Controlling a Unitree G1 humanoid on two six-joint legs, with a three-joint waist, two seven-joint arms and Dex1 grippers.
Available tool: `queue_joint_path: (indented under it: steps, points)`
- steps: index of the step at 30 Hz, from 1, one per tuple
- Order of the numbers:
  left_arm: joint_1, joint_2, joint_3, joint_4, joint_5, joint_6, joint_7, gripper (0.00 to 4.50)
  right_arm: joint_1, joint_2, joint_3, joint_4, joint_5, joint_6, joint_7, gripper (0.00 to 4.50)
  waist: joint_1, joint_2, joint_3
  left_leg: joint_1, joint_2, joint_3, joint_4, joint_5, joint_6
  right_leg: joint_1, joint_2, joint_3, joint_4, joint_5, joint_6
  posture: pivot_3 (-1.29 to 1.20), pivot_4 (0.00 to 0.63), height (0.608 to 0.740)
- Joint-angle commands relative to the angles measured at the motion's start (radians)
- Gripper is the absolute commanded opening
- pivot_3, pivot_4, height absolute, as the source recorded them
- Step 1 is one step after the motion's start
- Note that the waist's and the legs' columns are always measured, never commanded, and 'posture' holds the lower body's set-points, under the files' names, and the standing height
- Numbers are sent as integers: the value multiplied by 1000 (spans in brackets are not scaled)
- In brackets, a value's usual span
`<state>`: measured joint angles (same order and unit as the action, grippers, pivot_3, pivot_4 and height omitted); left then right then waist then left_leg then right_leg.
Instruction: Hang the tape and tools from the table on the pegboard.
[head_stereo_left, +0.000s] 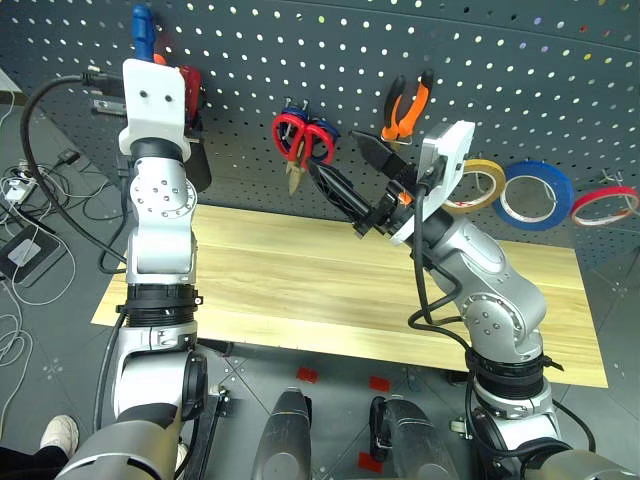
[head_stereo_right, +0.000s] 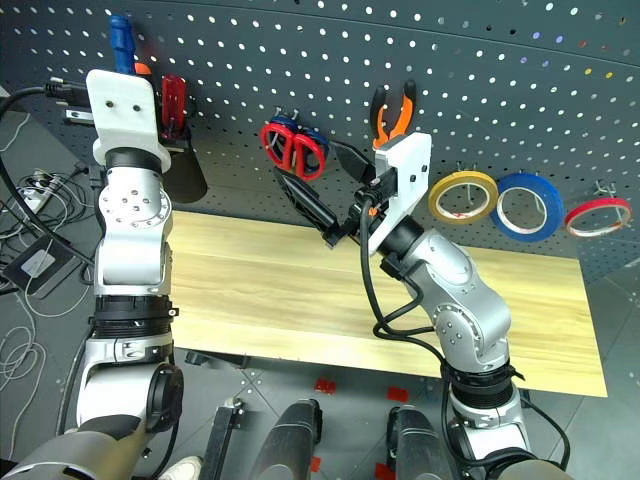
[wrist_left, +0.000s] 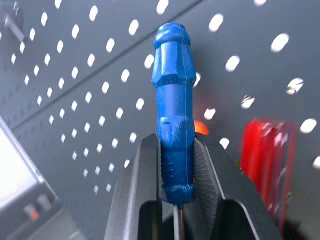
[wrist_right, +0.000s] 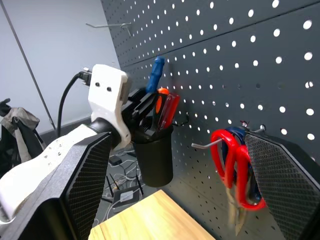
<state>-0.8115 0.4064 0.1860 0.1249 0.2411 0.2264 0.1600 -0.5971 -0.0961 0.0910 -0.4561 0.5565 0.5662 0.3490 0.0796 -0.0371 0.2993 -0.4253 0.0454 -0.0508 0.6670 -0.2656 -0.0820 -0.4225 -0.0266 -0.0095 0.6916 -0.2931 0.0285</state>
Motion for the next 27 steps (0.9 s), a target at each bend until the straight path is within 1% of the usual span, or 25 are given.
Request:
queue_joint_path:
  steps: [1,2,3,9,12,14,16,19,21,24,27]
  points:
    - [15,-6,14,-88,-5,22,9,2042,6,-3,5,-33,-5,-26,7,4500,0,0,-1,0,0,0,0,0,0,0,0,0,1,0,0,202,211,740]
    - [17,-6,14,-96,-7,28,9,2425,5,-3,5,-31,-6,-26,9,4500,0,0,-2,0,0,0,0,0,0,0,0,0,1,0,0,202,211,740]
    - [19,-7,14,-103,-8,34,8,2601,6,-3,5,-31,-6,-26,10,4500,0,0,-2,0,0,0,0,0,0,0,0,0,1,0,0,205,210,740]
    - [14,-5,17,-120,-18,47,2,4397,3,-1,10,-24,-10,-30,15,4500,0,-1,-3,0,0,0,2,0,0,0,0,0,3,0,0,213,207,740]
    - [17,-15,22,-146,-41,56,-10,4455,8,0,12,-30,-13,-30,15,4500,1,-2,-4,0,0,0,2,0,0,0,0,0,4,0,0,213,204,740]
    - [30,-33,28,-188,-82,64,-37,4455,19,-8,10,-40,-18,-31,17,4500,1,-2,-6,0,0,0,2,0,0,0,0,0,4,0,0,215,199,740]
    - [51,-82,41,-257,-181,104,-91,4455,40,-41,1,-63,-33,-43,31,4500,3,-2,-12,0,0,0,2,0,0,0,0,0,4,0,0,215,199,740]
    - [102,-134,48,-364,-270,202,-135,4455,98,-102,-23,-116,-42,-61,54,4500,4,-2,-19,0,-1,0,4,0,0,0,-2,0,4,0,0,219,195,740]
    - [174,-152,16,-464,-310,261,-178,4455,161,-157,-52,-154,-49,-64,60,4500,3,-2,-21,0,-1,0,4,0,0,1,-1,0,4,0,0,215,194,740]
    - [295,-167,-23,-592,-360,334,-227,4455,255,-212,-88,-193,-82,-51,26,4500,2,-2,-28,0,-1,0,4,0,0,1,-1,0,4,0,0,208,190,740]
    - [460,-159,-80,-668,-362,355,-268,4455,360,-239,-99,-179,-203,-60,-68,4500,1,-1,-39,0,0,0,4,0,0,1,-1,1,5,0,0,201,186,740]
